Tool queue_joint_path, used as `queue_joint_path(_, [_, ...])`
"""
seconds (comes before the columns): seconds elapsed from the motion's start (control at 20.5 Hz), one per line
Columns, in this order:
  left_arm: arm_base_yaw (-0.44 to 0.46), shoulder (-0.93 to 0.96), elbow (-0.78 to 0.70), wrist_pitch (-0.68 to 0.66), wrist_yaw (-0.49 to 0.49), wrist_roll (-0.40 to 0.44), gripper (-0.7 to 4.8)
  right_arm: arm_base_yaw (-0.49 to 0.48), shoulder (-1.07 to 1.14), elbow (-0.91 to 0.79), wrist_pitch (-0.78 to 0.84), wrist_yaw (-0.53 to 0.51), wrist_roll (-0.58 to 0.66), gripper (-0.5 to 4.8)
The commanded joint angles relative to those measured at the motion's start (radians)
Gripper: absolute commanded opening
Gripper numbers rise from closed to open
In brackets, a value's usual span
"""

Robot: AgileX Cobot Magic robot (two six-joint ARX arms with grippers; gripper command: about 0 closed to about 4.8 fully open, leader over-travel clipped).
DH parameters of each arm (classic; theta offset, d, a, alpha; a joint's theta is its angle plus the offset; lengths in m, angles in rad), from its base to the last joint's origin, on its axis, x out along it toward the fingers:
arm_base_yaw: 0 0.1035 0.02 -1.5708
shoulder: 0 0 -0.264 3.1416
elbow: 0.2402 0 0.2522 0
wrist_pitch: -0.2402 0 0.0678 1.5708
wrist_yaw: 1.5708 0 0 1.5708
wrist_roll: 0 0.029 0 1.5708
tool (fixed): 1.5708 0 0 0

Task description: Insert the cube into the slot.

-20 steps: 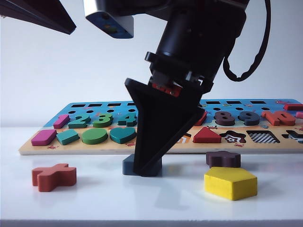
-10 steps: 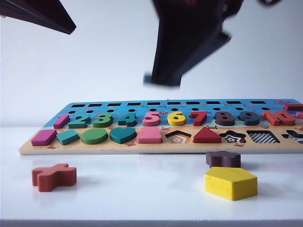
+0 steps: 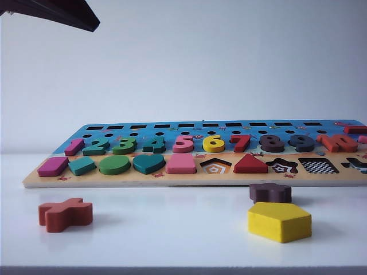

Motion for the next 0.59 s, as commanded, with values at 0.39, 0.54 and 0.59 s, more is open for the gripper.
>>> queue_joint_path(0.39, [-0.002, -0.005, 0.004, 0.065, 0.005, 0.004, 0.1, 0.0, -0.003, 0.009, -0.352, 0.243, 0.229, -0.04])
queue_joint_path(0.54, [-0.002, -0.005, 0.004, 0.068, 0.005, 0.004, 0.1, 0.0, 0.047, 0.001, -0.352, 0.246, 0.243, -0.04])
queue_joint_path(0.59, [-0.003, -0.005, 0.004, 0.073, 0.005, 0.005, 0.1, 0.0, 0.07, -0.016, -0.35, 0.245, 0.25, -0.04])
